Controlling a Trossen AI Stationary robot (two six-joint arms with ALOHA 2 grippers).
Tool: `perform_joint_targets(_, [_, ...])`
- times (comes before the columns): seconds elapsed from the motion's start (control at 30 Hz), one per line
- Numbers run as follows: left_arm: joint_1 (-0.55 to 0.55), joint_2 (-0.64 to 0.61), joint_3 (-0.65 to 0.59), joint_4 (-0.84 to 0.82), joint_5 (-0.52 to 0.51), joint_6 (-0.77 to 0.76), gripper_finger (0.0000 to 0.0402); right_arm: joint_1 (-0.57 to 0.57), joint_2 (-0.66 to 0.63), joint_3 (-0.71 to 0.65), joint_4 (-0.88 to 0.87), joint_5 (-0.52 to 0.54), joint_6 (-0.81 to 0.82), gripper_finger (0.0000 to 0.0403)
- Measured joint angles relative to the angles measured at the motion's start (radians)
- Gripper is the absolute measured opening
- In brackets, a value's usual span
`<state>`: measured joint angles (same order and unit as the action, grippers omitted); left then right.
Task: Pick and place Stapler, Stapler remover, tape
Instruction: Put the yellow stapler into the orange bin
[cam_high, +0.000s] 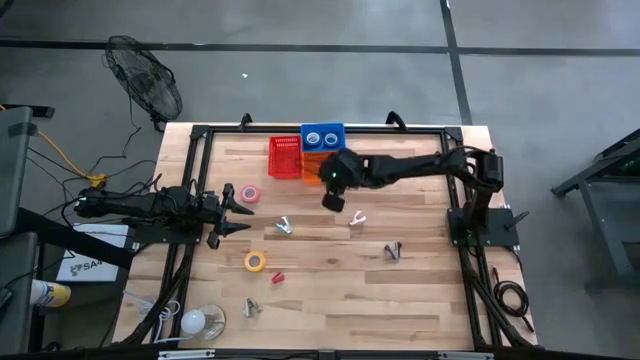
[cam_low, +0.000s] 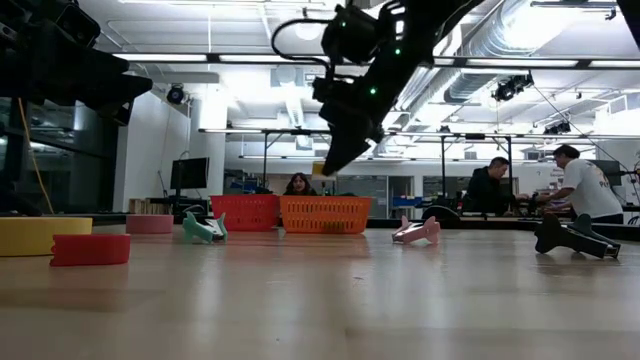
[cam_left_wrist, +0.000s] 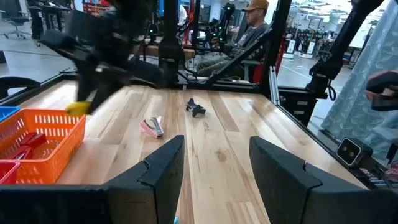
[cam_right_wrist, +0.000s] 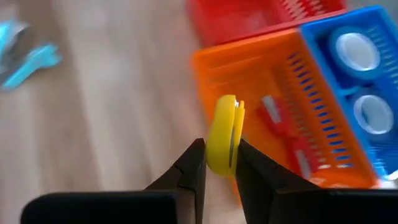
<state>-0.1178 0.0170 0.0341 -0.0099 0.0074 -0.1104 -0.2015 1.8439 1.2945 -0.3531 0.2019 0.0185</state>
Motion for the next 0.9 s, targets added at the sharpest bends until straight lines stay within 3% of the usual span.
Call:
perform_joint_targets(0.27, [0.0, 0.0, 0.0, 0.0, 0.0, 0.0, 0.0179, -0.122, 0.0, 0.0, 0.082, -0.151, -0.05, 0.0059])
perform_joint_targets(0.9, [0.0, 0.0, 0.0, 0.0, 0.001, 0.0, 0.0179, -0.179, 0.09, -0.002, 0.141, -0.209, -0.045, 0.0076])
